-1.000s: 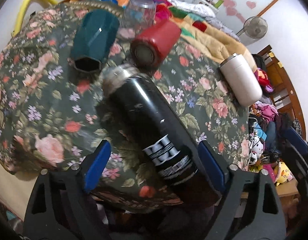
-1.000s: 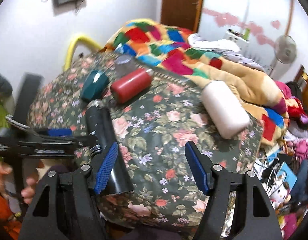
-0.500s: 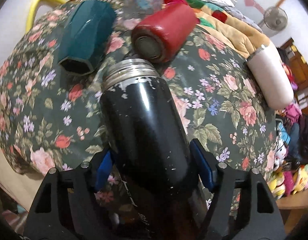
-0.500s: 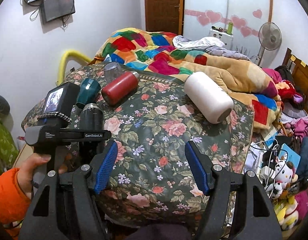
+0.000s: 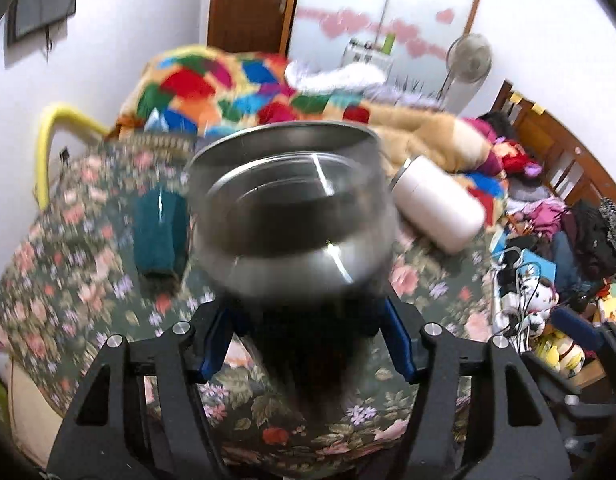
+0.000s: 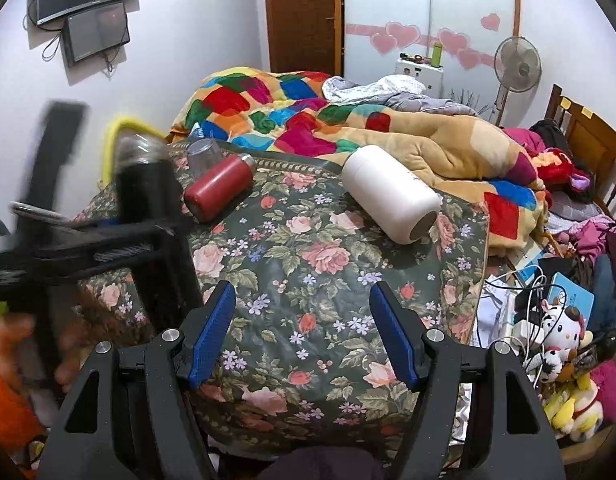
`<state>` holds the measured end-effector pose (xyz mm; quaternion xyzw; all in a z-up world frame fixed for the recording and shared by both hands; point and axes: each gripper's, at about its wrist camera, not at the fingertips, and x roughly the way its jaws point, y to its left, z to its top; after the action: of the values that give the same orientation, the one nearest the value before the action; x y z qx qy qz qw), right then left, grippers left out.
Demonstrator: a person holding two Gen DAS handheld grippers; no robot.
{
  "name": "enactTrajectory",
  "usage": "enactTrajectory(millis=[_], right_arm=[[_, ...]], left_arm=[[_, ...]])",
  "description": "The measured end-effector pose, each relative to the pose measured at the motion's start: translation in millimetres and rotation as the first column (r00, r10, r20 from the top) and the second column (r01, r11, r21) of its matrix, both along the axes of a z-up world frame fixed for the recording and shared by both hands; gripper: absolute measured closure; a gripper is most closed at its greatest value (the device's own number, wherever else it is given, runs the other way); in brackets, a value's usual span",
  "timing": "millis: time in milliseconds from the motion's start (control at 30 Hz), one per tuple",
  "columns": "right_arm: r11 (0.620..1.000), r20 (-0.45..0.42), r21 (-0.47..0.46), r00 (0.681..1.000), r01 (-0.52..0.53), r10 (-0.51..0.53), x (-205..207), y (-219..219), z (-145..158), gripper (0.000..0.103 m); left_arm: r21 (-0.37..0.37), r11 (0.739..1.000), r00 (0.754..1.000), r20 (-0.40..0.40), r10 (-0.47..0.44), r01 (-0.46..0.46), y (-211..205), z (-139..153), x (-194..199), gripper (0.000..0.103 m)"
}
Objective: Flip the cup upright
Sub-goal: 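Rotate the thermos with the left tool so its open mouth points up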
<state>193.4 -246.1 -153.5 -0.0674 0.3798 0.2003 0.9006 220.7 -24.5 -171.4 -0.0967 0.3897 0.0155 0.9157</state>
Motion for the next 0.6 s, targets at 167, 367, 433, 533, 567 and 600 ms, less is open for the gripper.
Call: enactTrajectory(millis=[167, 367, 433, 533, 567, 600], right_arm=[[1.0, 0.003, 0.026, 1.0, 0.012, -0.012, 1.3, -2.0, 3.2, 0.037], [0.999, -0.001, 0.036, 1.0, 0.022, -0.022, 3.8, -2.0, 4.6, 0.037], [0.999, 0.002, 0.03, 1.0, 0.023, -0.023, 3.8, -0.9, 4.6, 0.037], [0.999, 0.002, 0.023, 1.0, 0.025, -0.025, 4.3, 0.3, 3.4, 0.037], [0.999, -0.001, 0.024, 1.0, 0.025, -0.025, 4.7, 0.5, 2.5, 0.037], [0.999, -0.003, 0.023, 1.0, 0.027, -0.027, 5.0, 0.7, 1.9, 0.037]], left_arm=[[0.077, 0.997, 0.997, 0.079, -0.005, -0.001, -5.7, 23.5, 7.5, 0.04], [0.091, 0.995, 0.997, 0.073, -0.034, 0.028, -3.5, 26.8, 31.4, 0.04], [0.108, 0.993, 0.997, 0.058, -0.042, 0.035, -5.2, 21.9, 37.2, 0.04], [0.109, 0.993, 0.998, 0.031, -0.059, 0.055, -7.3, 11.9, 40.1, 0.04], [0.11, 0.992, 0.998, 0.02, -0.064, 0.062, -8.8, 7.9, 40.3, 0.04], [0.114, 0.991, 0.998, 0.008, -0.069, 0.068, -9.6, 3.9, 40.6, 0.04]])
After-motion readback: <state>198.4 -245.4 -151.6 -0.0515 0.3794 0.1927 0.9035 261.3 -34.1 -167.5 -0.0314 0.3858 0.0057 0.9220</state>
